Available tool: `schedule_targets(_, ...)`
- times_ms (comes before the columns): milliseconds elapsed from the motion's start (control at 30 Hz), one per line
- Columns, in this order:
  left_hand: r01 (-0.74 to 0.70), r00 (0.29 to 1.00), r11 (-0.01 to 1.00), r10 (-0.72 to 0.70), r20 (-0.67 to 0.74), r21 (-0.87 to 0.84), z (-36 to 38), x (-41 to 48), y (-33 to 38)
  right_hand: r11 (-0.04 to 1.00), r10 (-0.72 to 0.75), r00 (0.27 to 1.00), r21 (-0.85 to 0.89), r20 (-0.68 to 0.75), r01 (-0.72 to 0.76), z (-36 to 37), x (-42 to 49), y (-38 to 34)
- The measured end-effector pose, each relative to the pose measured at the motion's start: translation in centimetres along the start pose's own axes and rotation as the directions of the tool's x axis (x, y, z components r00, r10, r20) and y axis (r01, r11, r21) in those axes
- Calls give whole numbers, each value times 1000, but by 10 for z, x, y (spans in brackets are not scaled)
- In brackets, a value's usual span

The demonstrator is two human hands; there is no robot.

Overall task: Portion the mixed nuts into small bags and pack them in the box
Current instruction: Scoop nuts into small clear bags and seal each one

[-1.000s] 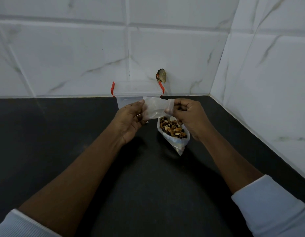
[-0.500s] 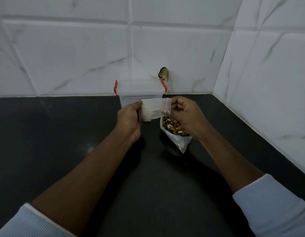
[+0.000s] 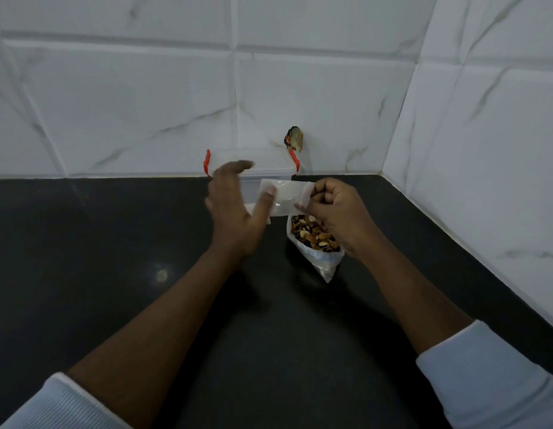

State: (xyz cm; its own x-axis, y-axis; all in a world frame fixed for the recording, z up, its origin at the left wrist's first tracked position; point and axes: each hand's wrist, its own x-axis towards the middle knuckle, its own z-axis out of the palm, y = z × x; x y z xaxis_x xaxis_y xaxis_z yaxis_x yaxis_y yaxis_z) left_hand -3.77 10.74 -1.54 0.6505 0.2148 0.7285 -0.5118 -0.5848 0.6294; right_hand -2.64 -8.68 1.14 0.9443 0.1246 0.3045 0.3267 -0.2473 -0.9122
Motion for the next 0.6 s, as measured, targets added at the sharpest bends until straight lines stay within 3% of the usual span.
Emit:
schedule_targets(67,-260,936,950,205,285,174,3,-3,0,1000,-5,1000,15,11,5,0,-1,0)
schedule_targets(167,-378,867,862,201,456,338,16,-7,6,1000,-14,997,-14,79,15,5,-3,-1)
schedule_targets(333,-281,912,881,122,393,381,19,-5,6,999,-17,989,-35,147,22,11,-9,-5)
schedule_targets(433,-228,915,913,83,394,338,19,-8,7,991,-89,990,-86,107,98,4,-8,-13)
schedule_targets(533,-113,917,951,-11,399,287,17,-8,8,906,-213,977,-373,2,199,-22,-1,-19)
schedule_targets(600,-7,901,966,-106,420,257,16,-8,10,790,-177,984,-595,10,148,-47,5,-16)
